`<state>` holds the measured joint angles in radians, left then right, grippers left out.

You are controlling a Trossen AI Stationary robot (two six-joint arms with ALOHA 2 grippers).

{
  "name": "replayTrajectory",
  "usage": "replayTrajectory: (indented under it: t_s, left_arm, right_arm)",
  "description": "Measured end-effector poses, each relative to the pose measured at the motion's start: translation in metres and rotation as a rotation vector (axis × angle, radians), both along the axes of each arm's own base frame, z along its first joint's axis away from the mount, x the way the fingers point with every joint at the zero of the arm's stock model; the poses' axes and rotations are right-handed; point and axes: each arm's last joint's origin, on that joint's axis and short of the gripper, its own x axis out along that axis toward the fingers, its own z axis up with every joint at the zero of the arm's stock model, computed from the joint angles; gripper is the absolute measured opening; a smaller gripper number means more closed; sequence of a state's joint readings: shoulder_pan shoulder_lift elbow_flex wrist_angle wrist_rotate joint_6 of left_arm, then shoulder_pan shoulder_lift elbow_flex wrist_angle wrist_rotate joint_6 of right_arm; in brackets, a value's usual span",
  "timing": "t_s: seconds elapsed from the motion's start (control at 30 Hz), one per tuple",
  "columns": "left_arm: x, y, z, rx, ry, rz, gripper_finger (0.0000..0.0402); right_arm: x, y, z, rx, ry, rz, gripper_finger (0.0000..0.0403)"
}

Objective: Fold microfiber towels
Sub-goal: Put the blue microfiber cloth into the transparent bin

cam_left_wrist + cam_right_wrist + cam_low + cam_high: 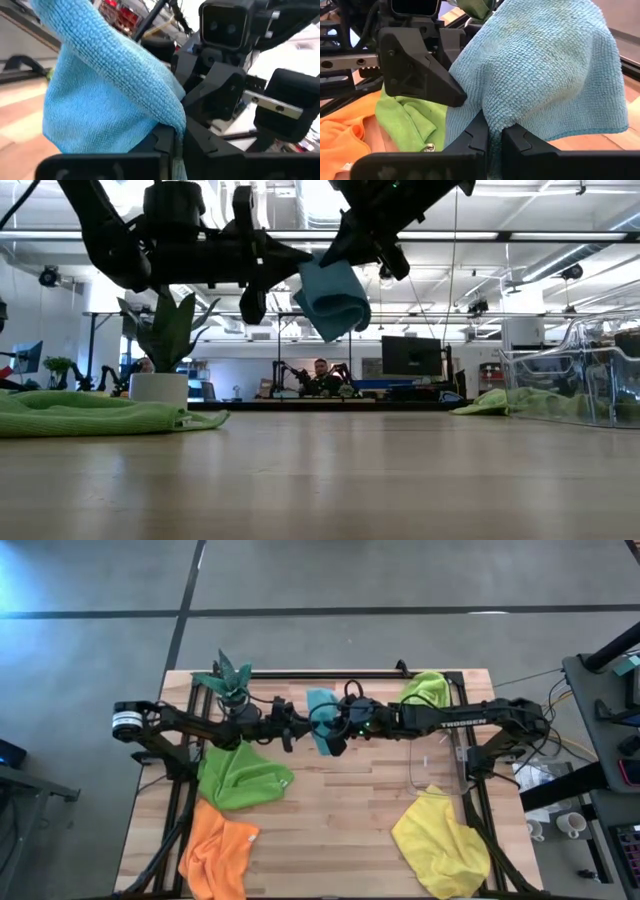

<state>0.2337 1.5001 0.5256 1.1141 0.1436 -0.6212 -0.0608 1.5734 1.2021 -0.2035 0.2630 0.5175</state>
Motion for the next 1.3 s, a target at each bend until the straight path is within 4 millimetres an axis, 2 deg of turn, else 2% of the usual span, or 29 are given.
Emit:
replayTrajectory:
  t_s: [0.13,0.23,0.33,0.43,0.57,0.7,0.83,0.93,1.1,1.23,1.3]
  left_arm:
    - [0.002,0.005,0.007,-0.008,0.115,-0.060,0.0002]
    - [0.002,0.010,0.024,0.024,0.302,-0.113,0.0001]
    - [-0.007,0.013,0.048,0.089,0.574,-0.140,0.0001]
    - [-0.017,0.012,0.073,0.149,0.797,-0.195,0.0001]
    - [-0.020,0.009,0.096,0.211,0.961,-0.303,0.0001]
    - [-0.011,-0.004,0.099,0.354,1.019,-0.451,0.0000]
    - [-0.004,-0.030,0.097,0.560,0.985,-0.644,0.0000]
    - [-0.001,-0.049,0.096,0.637,0.948,-0.718,0.0000]
    - [0.007,-0.075,0.094,0.707,0.875,-0.778,0.0000]
    - [0.017,-0.084,0.084,0.721,0.885,-0.781,0.0000]
    - [0.020,-0.084,0.076,0.697,0.945,-0.777,0.0000]
  right_arm:
    - [-0.002,0.000,-0.002,-0.015,0.041,0.013,0.0063]
    - [-0.005,0.000,0.002,-0.057,0.142,0.049,0.0110]
    - [-0.013,0.003,0.016,-0.137,0.290,0.128,0.0158]
    - [-0.015,0.009,0.037,-0.308,0.358,0.251,0.0197]
    - [-0.006,0.020,0.054,-0.610,0.324,0.456,0.0220]
    - [0.007,0.027,0.063,-0.697,0.069,0.593,0.0223]
    - [0.011,0.029,0.051,-0.688,-0.064,0.682,0.0223]
    - [0.013,0.030,0.033,-0.642,-0.065,0.727,0.0223]
    - [0.027,0.032,0.004,-0.575,-0.076,0.780,0.0224]
    - [0.044,0.034,-0.007,-0.346,-0.147,0.884,0.0224]
    - [0.048,0.033,-0.016,-0.263,-0.100,0.876,0.0224]
